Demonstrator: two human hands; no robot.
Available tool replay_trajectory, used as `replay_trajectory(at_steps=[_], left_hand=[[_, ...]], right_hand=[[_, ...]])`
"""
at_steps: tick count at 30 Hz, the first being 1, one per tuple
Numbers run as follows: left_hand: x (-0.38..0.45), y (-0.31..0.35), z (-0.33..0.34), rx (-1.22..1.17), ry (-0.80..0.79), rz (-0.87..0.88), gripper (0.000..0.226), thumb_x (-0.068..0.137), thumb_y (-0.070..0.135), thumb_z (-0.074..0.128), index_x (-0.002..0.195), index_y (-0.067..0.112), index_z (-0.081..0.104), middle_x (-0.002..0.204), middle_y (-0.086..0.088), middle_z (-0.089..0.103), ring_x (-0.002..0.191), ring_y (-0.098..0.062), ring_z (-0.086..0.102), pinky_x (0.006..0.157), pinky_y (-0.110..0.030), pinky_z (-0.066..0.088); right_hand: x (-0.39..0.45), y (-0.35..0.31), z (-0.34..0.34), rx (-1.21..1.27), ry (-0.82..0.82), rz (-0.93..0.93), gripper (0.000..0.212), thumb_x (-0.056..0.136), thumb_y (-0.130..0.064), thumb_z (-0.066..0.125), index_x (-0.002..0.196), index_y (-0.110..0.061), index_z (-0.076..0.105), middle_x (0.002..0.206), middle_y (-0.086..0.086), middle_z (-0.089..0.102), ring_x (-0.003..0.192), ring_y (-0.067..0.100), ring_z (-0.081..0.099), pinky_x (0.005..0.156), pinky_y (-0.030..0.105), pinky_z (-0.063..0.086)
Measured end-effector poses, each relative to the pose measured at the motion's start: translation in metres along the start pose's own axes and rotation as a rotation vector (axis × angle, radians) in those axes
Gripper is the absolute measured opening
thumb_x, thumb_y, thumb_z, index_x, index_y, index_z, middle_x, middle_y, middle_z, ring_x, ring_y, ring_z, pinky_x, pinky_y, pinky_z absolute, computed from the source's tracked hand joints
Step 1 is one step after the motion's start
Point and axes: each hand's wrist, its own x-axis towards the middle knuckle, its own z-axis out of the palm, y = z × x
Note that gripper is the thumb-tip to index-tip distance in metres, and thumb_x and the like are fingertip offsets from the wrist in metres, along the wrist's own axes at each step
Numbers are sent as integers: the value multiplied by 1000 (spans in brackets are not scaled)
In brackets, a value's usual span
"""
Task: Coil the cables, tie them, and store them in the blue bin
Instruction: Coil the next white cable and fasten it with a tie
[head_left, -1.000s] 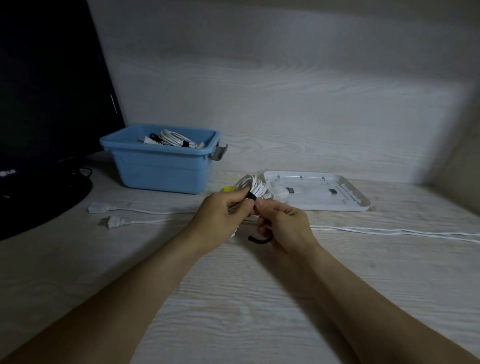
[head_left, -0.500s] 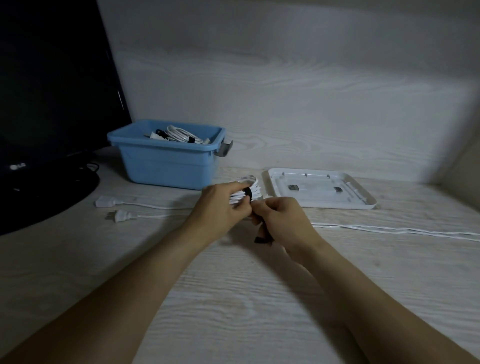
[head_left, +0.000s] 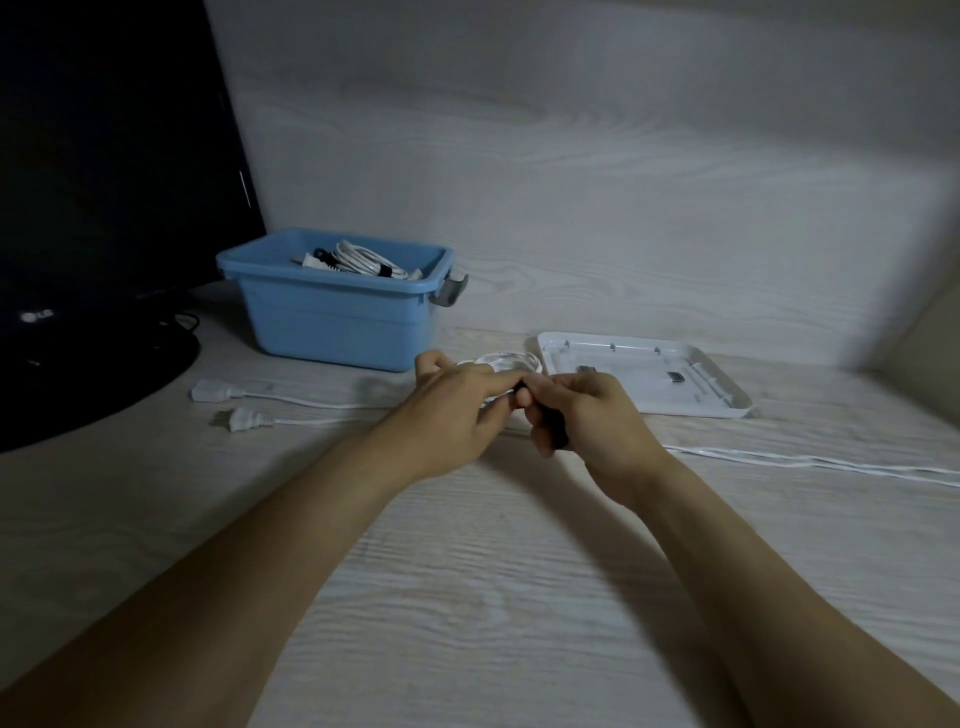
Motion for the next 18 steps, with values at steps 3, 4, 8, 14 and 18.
replay_trajectory(at_steps=[3,4,8,14,18], left_hand=[[3,3,-3,73,-39,-11,24,102,23,43,90,43,48,88,11,63,90,-7,52,89,-36,21],[4,5,-3,86,-42,-1,23,102,24,43,89,42,48,88,11,63,90,-8,51,85,-34,19],[1,11,-3,96,17,66,22,99,28,42,82,42,47,84,14,64,81,-3,51,73,-32,12],[-4,5,-1,84,70,94,22,94,35,41,76,40,52,77,16,66,77,-2,52,72,-32,12],[-4,5,-4,58,181,113,31,91,44,40,80,32,66,75,14,68,75,-2,53,73,-32,15]], right_hand=[[2,-1,4,83,81,31,34,102,-14,52,74,2,62,59,10,47,45,17,40,44,26,36],[2,-1,4,100,101,35,36,102,-15,53,71,0,61,57,8,47,44,16,39,43,25,35],[-1,-1,4,92,88,24,41,102,-16,53,64,-4,62,52,5,50,43,16,40,42,25,36],[-4,-3,5,62,4,95,37,103,-20,52,70,-5,63,58,7,56,45,16,47,45,23,42],[-4,-3,4,127,-75,75,34,104,-21,47,78,-5,61,64,8,57,50,20,53,52,27,45]])
